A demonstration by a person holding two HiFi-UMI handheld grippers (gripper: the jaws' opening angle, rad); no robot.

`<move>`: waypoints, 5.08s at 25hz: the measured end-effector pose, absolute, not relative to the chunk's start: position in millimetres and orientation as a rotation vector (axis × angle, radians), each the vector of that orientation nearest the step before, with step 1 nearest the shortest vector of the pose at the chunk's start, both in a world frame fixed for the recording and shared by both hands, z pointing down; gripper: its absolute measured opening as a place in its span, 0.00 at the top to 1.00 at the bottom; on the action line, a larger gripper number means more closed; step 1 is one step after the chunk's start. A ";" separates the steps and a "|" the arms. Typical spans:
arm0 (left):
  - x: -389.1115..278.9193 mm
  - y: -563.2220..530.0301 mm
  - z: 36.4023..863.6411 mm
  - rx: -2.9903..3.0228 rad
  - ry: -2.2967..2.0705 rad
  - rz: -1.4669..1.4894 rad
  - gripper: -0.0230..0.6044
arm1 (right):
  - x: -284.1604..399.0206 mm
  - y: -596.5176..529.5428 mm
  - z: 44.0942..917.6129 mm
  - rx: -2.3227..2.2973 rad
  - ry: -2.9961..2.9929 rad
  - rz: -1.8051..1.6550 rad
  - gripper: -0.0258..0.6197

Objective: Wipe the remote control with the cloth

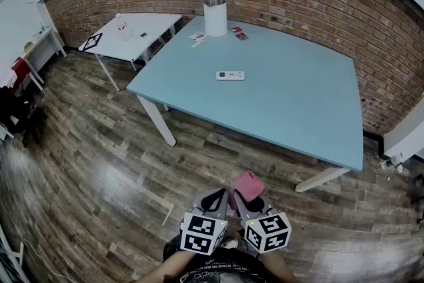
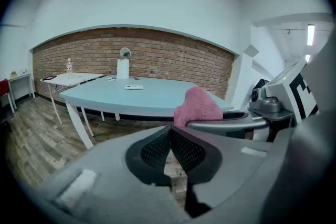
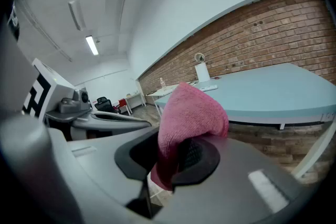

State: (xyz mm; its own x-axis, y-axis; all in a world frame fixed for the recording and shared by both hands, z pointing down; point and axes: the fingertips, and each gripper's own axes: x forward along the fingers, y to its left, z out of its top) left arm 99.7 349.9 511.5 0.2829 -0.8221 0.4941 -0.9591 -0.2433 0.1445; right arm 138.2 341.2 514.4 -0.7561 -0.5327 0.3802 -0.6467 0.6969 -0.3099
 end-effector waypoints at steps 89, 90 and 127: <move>-10.2 -134.5 620.7 2.550 -0.437 1.714 0.50 | 56.7 -90.0 521.2 1.197 -2.525 0.774 0.86; -11.1 -133.9 623.3 2.523 -0.393 1.750 0.51 | 58.2 -93.2 521.0 1.197 -2.528 0.783 0.86; 30.4 -124.4 503.8 1.978 -0.173 0.242 0.59 | 79.1 -148.1 456.0 1.234 -2.763 0.585 0.86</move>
